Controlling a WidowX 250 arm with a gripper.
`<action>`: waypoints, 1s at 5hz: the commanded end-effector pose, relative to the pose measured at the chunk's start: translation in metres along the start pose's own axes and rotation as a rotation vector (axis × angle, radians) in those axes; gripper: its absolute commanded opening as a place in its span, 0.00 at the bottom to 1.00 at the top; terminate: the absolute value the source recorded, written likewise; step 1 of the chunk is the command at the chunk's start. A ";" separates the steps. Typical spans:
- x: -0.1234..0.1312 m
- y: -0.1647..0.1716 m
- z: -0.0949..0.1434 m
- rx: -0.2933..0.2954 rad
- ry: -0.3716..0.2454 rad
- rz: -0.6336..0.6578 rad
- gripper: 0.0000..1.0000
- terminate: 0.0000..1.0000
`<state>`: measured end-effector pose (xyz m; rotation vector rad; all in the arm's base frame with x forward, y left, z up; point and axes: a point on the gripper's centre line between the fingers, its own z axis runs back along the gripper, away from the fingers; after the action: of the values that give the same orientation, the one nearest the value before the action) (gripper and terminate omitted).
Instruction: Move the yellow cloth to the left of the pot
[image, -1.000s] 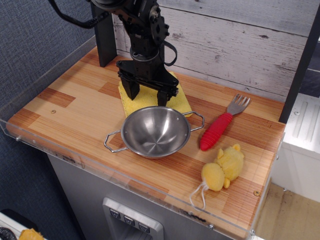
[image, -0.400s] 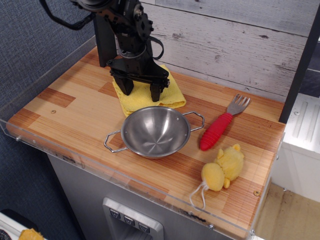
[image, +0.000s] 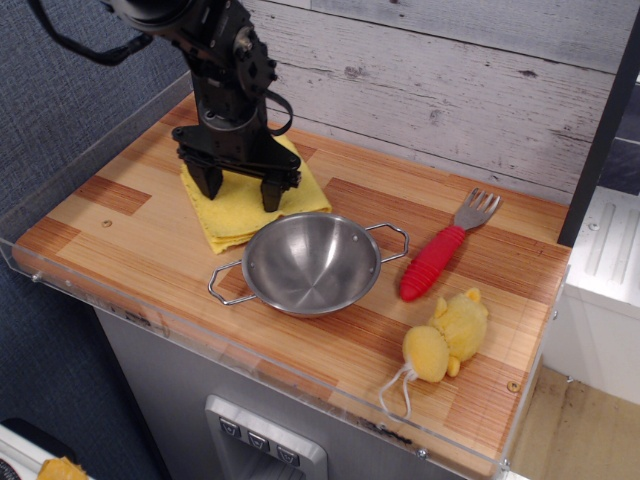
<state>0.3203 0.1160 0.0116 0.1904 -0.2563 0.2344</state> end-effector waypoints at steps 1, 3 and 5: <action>-0.024 0.037 0.008 0.059 -0.011 0.079 1.00 0.00; -0.060 0.077 0.005 0.064 0.047 0.270 1.00 0.00; -0.069 0.077 -0.001 0.055 0.070 0.274 1.00 0.00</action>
<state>0.2480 0.1760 0.0088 0.1956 -0.2364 0.5232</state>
